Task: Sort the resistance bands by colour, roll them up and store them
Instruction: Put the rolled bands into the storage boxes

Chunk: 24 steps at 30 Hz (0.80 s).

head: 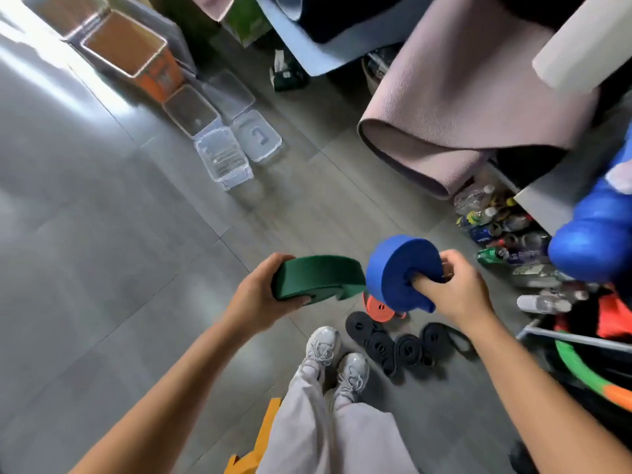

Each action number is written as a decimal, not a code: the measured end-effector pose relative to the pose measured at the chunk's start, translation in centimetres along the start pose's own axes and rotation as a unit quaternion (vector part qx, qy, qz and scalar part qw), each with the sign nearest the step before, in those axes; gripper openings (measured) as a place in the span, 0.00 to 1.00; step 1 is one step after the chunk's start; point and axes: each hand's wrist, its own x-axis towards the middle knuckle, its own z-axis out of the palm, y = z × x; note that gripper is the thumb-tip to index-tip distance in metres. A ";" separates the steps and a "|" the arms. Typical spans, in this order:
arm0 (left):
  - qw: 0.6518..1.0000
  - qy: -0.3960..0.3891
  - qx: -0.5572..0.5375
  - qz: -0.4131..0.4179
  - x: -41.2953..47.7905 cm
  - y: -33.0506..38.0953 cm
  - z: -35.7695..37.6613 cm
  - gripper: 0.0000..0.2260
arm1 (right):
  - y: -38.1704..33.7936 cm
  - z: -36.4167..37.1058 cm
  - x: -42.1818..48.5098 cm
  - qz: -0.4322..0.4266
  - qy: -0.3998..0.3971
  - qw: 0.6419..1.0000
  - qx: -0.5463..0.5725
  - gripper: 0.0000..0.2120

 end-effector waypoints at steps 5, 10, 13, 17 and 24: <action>0.996 0.016 -0.044 0.076 -5.0 4.3 -6.5 0.22 | -8.1 -1.6 -1.9 -0.094 -0.085 0.991 -0.049 0.13; 0.974 0.077 -0.203 0.057 -7.6 6.4 -11.5 0.23 | -14.1 1.1 -4.5 -0.120 -0.174 0.977 0.003 0.14; 0.938 0.112 -0.327 0.012 -8.2 6.1 -15.0 0.25 | -18.0 3.8 -5.5 -0.090 -0.231 0.966 0.077 0.13; 0.893 0.096 -0.440 -0.017 -7.0 4.1 -20.5 0.25 | -23.6 9.0 -5.9 -0.080 -0.289 0.949 0.096 0.15; 0.863 0.039 -0.499 -0.064 -3.6 -2.6 -33.1 0.27 | -32.9 21.0 -5.5 -0.047 -0.290 0.949 0.117 0.10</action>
